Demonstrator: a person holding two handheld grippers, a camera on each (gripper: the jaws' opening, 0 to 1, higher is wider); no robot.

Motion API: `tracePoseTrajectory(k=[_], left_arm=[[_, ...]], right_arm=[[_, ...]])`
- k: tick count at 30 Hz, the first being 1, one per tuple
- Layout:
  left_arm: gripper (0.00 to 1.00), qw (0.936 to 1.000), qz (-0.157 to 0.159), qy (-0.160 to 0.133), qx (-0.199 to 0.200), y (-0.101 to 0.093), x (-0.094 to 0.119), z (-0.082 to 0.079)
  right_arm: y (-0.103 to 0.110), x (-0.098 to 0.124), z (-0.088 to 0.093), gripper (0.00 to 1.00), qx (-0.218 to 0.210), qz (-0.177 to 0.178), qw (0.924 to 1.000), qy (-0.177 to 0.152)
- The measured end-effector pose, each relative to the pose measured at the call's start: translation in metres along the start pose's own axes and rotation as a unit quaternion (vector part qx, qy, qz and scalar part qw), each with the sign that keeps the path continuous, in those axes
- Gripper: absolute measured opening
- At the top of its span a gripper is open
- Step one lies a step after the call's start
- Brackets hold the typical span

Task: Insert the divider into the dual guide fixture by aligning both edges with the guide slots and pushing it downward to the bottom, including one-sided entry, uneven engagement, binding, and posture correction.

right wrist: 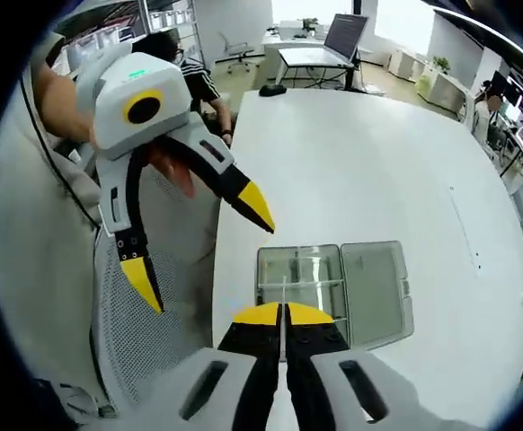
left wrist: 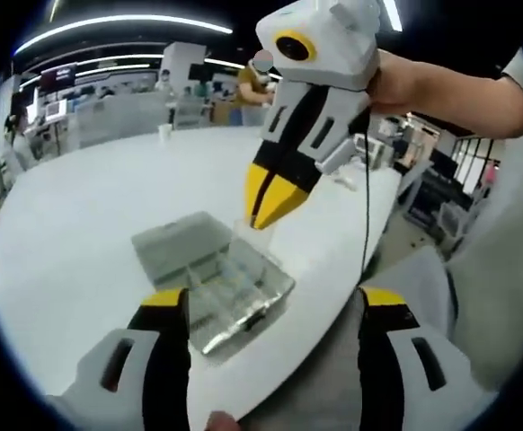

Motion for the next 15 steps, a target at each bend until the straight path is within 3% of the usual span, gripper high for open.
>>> tracePoseTrajectory(k=[15], left_arm=[[0.88,0.9998,-0.009,0.008,0.013,0.0060,-0.0055,0.0053]], right_arm=[[-0.0075,-0.0081,0.0032,0.00,0.018,0.004,0.9997,0.014]])
Point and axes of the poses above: the point that each gripper's makers call its tool centre point, and the gripper's own axes: x roughly backward along the fingers, y roughly to its left, z roughly out of its underside, the point moved 3 cm from there along x, roughly backward along the fingers, and after that the axes turned 9 degrees about -x, right-handed, at the moved point
